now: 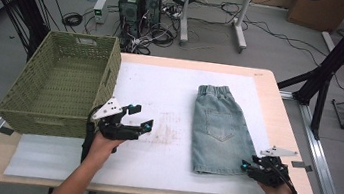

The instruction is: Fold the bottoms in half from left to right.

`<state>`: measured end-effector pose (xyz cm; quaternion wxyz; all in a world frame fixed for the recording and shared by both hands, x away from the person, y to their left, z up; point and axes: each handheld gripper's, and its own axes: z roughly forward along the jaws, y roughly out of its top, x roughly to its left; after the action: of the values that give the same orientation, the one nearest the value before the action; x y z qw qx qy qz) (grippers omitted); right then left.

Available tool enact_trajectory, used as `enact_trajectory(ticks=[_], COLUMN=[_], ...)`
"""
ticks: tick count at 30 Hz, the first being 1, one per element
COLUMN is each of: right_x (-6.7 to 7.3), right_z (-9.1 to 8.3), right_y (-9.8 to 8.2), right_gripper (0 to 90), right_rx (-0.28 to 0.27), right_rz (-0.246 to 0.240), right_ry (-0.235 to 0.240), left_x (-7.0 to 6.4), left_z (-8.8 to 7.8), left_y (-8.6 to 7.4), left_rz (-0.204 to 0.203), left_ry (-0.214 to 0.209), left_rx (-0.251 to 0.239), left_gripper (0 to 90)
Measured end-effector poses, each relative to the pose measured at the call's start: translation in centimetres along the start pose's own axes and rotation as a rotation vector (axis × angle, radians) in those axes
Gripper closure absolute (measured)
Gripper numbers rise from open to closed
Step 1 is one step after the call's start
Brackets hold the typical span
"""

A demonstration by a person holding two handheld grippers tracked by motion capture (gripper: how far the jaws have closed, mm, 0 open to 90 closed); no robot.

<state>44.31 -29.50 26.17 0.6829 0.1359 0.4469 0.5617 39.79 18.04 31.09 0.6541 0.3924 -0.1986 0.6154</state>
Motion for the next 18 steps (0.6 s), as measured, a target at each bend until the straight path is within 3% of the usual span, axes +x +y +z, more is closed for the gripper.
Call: enact_trajectory(ticks=[4,5,8,13,15,18], right_x=[-0.4,-0.9,-1.0,-0.7,-0.6,0.0], right_z=[-0.6,-1.3,-1.6,0.7,2.0,3.9], right_y=[0.0,0.3,1.6,5.0,6.2,7.5], right_gripper=[47.8,47.1,47.0,36.8,33.7,31.6], right_rx=[-0.022,-0.11,-0.183,-0.163,-0.144,-0.096], right_rz=[0.037,0.088,0.096,0.077,0.101,0.081], right_ry=[0.045,0.074,0.064,0.037,0.059,0.065], left_x=[0.0,0.0,-0.1,-0.1,-0.1,-0.1], left_z=[0.0,0.1,0.2,0.2,0.2,0.2], left_y=[0.0,0.0,0.0,-0.1,-0.1,-0.1], left_rz=[-0.001,0.002,0.006,0.004,0.005,0.006], left_ry=[0.002,-0.001,-0.005,-0.007,-0.011,-0.013], left_rx=[-0.002,0.004,0.005,0.004,0.006,0.004], left_gripper=[23.9,23.9,23.9,23.9,23.9,23.9])
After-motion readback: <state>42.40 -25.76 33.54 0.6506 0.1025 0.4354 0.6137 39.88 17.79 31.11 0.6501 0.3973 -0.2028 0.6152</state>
